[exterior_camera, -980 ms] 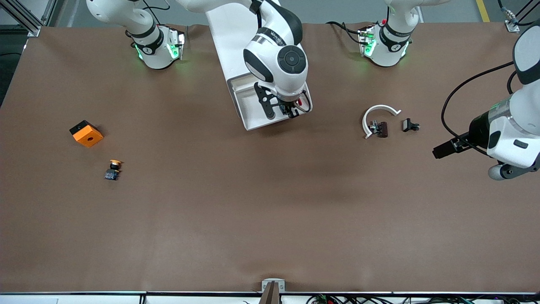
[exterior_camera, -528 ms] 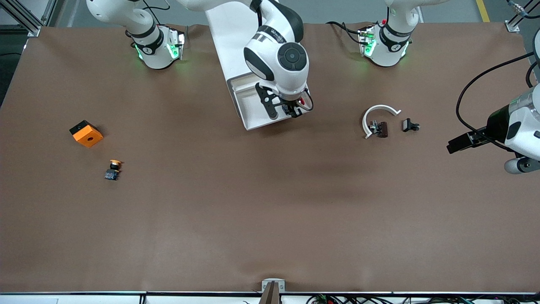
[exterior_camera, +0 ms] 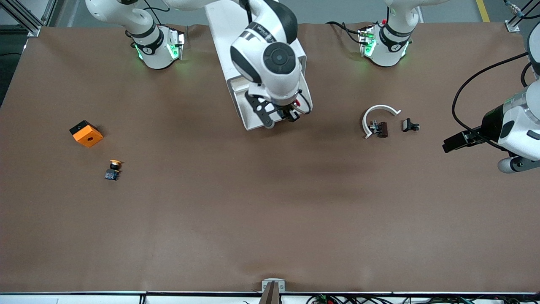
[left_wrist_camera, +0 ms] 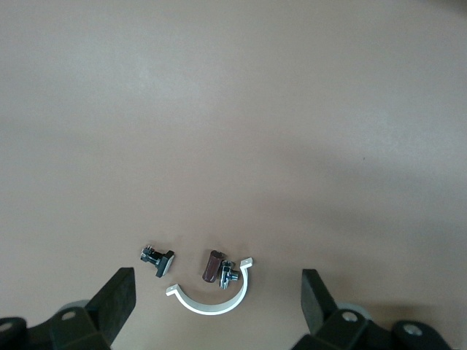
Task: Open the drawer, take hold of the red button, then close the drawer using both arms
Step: 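Lift the red button out of the drawer with the right gripper, then lower the button with the right gripper while the left gripper approaches the drawer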
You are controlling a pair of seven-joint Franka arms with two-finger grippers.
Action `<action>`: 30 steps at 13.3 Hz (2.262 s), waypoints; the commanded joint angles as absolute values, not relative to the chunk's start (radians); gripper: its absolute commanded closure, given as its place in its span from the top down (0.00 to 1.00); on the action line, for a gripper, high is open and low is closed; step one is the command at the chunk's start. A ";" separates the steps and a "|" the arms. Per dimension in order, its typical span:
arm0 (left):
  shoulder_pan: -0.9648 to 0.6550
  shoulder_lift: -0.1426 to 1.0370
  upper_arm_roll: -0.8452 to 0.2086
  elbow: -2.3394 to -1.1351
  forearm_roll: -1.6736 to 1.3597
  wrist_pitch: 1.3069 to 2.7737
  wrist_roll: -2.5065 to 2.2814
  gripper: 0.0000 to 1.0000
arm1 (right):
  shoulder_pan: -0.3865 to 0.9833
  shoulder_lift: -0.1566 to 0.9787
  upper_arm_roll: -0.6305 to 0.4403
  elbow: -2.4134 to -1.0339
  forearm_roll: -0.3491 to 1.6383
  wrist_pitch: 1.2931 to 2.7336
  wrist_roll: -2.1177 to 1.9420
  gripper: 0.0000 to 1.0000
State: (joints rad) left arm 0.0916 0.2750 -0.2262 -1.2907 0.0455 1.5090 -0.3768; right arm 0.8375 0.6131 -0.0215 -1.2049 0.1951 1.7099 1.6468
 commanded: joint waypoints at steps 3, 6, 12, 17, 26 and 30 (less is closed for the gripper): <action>0.092 0.248 -0.229 -1.315 0.054 1.506 -0.380 1.00 | 0.674 0.494 -0.020 -1.203 0.229 1.548 1.197 0.00; 0.084 0.256 -0.232 -1.318 0.052 1.506 -0.382 1.00 | 0.571 0.434 -0.026 -1.253 0.213 1.477 0.981 0.00; 0.054 0.290 -0.285 -1.331 0.046 1.506 -0.543 1.00 | 0.372 0.302 -0.026 -1.488 0.118 1.560 0.574 0.00; -0.023 0.334 -0.287 -1.330 0.058 1.516 -0.684 1.00 | 0.221 0.245 -0.026 -1.675 0.100 1.725 0.303 0.00; -0.175 0.455 -0.287 -1.344 0.090 1.663 -0.767 1.00 | 0.126 0.202 -0.029 -2.072 -0.046 2.212 0.272 0.00; -0.216 0.436 -0.298 -1.525 0.091 1.865 -0.703 1.00 | 0.071 0.221 -0.029 -2.123 -0.080 2.347 0.272 0.00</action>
